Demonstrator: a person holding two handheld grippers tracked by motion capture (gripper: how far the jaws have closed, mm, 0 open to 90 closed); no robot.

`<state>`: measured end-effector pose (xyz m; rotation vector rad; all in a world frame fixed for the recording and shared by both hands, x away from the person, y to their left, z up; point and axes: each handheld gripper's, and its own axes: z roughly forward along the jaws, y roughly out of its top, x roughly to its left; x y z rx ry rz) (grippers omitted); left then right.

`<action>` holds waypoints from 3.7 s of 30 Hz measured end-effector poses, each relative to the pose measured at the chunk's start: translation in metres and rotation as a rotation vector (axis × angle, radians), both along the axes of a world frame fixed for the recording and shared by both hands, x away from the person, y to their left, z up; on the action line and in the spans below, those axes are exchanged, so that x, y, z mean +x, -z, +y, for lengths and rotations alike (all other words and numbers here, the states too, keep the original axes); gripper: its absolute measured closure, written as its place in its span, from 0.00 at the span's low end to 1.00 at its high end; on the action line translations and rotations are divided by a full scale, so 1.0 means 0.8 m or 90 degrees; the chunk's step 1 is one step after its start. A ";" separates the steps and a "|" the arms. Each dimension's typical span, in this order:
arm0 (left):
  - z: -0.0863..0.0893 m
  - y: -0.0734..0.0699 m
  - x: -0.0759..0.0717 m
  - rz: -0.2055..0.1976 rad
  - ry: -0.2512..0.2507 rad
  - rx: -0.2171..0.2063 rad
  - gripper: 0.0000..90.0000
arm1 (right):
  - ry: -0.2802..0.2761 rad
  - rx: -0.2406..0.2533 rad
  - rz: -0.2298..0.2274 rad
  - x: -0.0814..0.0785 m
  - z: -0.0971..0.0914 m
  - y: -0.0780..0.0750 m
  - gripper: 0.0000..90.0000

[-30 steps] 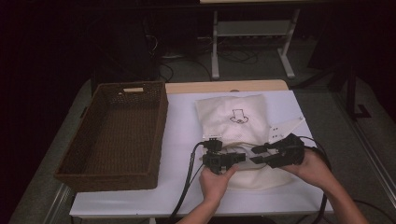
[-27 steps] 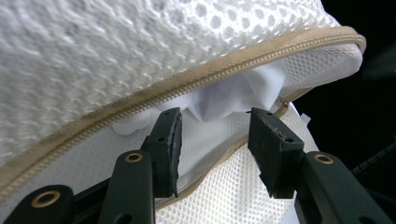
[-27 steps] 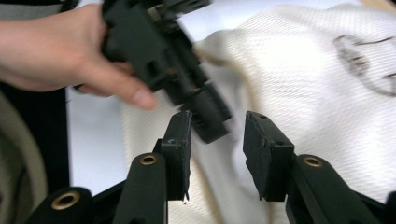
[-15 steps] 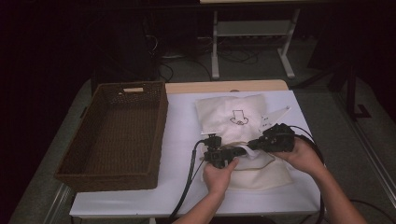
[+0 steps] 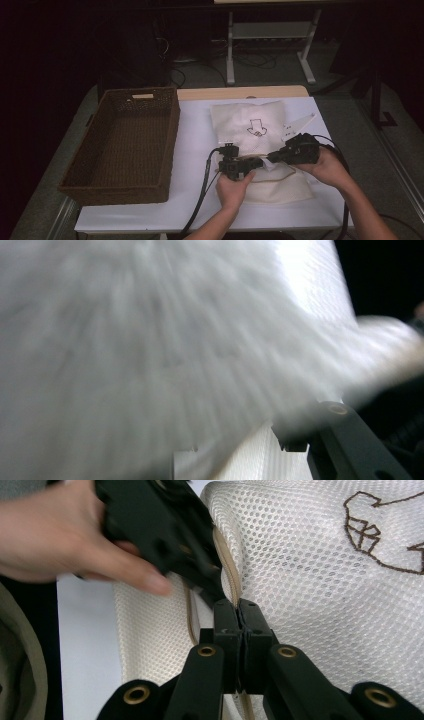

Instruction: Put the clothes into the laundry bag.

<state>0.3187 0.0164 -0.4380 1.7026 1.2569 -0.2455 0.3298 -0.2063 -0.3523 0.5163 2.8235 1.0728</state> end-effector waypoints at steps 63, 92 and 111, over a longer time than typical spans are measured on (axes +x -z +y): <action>0.135 -0.043 -0.059 -0.178 0.062 0.192 0.31 | 0.143 0.078 0.034 -0.024 -0.083 0.027 0.30; 0.144 -0.015 -0.093 -0.226 0.095 0.230 0.31 | 0.194 0.100 0.058 -0.066 -0.125 0.075 0.29; 0.157 0.006 -0.109 -0.222 0.105 0.241 0.31 | 0.212 0.099 0.054 -0.094 -0.129 0.096 0.29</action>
